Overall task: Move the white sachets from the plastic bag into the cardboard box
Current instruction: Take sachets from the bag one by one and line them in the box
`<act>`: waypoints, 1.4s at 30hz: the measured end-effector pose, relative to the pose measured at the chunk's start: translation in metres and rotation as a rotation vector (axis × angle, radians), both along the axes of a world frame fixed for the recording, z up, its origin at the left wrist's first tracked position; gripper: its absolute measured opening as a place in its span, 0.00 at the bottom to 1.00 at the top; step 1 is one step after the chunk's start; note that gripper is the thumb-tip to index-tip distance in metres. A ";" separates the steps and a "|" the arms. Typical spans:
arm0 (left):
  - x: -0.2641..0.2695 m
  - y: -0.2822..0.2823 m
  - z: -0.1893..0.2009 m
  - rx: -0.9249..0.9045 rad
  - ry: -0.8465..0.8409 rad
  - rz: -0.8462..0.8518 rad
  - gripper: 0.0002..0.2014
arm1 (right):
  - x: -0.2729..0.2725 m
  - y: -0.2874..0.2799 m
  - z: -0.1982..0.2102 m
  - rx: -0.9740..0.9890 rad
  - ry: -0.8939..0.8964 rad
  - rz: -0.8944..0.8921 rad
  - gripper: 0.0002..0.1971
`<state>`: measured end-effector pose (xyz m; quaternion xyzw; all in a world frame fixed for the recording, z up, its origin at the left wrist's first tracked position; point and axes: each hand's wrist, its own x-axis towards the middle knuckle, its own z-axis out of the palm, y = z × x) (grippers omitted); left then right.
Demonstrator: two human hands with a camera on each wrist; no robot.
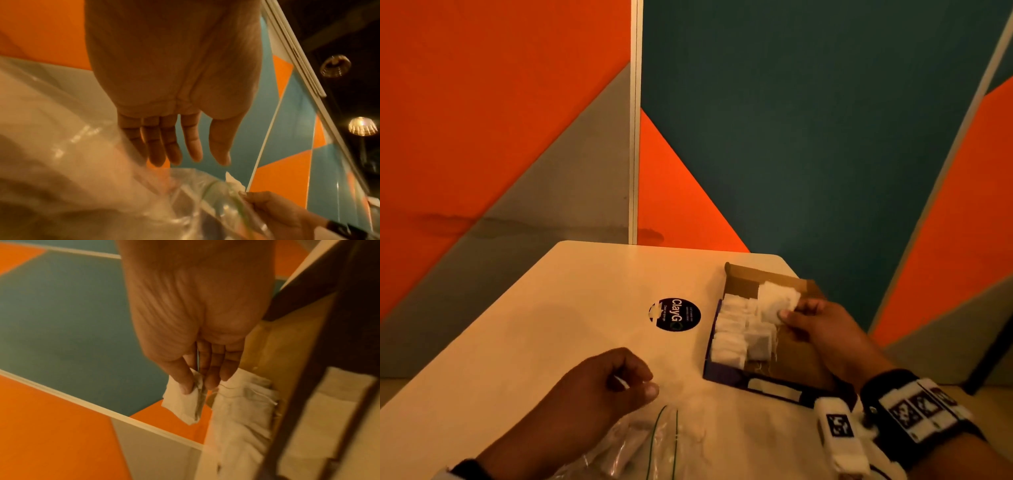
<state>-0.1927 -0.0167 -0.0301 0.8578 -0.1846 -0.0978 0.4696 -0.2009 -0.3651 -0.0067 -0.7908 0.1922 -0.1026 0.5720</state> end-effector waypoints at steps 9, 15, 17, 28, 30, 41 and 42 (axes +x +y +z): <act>0.010 0.013 -0.009 0.561 -0.021 -0.396 0.54 | 0.024 -0.006 -0.055 -0.013 0.227 0.025 0.11; 0.015 0.005 -0.014 0.657 0.058 -0.450 0.59 | 0.040 -0.009 -0.071 -0.138 0.264 0.010 0.07; 0.015 0.002 -0.015 0.627 0.053 -0.462 0.57 | 0.043 -0.008 -0.072 -0.146 0.270 -0.003 0.06; 0.016 0.004 -0.019 0.607 0.043 -0.449 0.57 | 0.036 -0.006 -0.070 -0.264 0.231 -0.054 0.10; 0.014 0.003 -0.018 0.608 0.050 -0.454 0.55 | 0.035 -0.008 -0.071 -0.225 0.209 -0.065 0.09; 0.012 -0.003 -0.017 0.622 0.056 -0.461 0.55 | 0.030 0.001 -0.075 -0.279 0.129 0.103 0.27; 0.013 -0.002 -0.018 0.617 0.059 -0.462 0.56 | 0.029 0.002 -0.072 -0.274 0.120 0.086 0.26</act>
